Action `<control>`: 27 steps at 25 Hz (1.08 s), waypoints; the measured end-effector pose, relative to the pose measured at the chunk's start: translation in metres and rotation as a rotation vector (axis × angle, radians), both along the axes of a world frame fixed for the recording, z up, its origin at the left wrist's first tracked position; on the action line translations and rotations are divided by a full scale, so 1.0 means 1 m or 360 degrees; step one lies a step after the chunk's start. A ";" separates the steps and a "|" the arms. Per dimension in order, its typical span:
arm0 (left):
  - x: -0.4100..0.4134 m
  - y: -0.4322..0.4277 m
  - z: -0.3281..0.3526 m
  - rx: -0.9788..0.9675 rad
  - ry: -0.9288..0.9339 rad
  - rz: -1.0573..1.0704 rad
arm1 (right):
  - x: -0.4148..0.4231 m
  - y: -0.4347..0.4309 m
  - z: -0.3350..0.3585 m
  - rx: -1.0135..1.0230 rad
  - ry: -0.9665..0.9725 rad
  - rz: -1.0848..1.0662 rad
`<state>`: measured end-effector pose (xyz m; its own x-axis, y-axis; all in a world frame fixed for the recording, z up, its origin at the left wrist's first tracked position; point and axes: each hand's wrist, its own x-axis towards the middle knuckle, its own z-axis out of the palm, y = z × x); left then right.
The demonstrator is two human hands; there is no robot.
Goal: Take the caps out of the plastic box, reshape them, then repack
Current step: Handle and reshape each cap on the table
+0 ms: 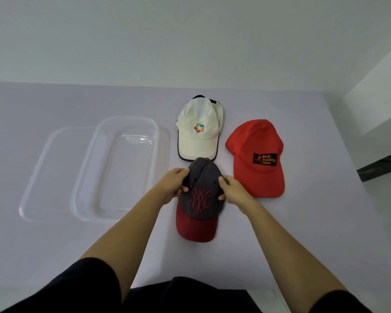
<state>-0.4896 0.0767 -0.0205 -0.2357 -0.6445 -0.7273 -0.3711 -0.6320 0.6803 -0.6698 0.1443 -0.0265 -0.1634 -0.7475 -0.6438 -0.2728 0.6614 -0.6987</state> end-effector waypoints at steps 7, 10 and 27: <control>0.022 -0.009 0.003 -0.0130 -0.0108 -0.0159 | -0.013 0.000 -0.007 -0.0091 -0.0109 -0.0107; 0.017 -0.009 0.011 -0.0122 -0.0126 -0.0228 | -0.012 -0.002 -0.004 -0.0158 -0.0064 -0.0087; 0.007 -0.006 -0.004 -0.0635 -0.0659 -0.0239 | -0.003 -0.010 -0.025 -0.0213 0.0149 -0.0039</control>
<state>-0.4828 0.0711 -0.0249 -0.0939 -0.8687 -0.4864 -0.7219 -0.2770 0.6341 -0.6724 0.1339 -0.0518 -0.2373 -0.8206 -0.5200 -0.3256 0.5715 -0.7533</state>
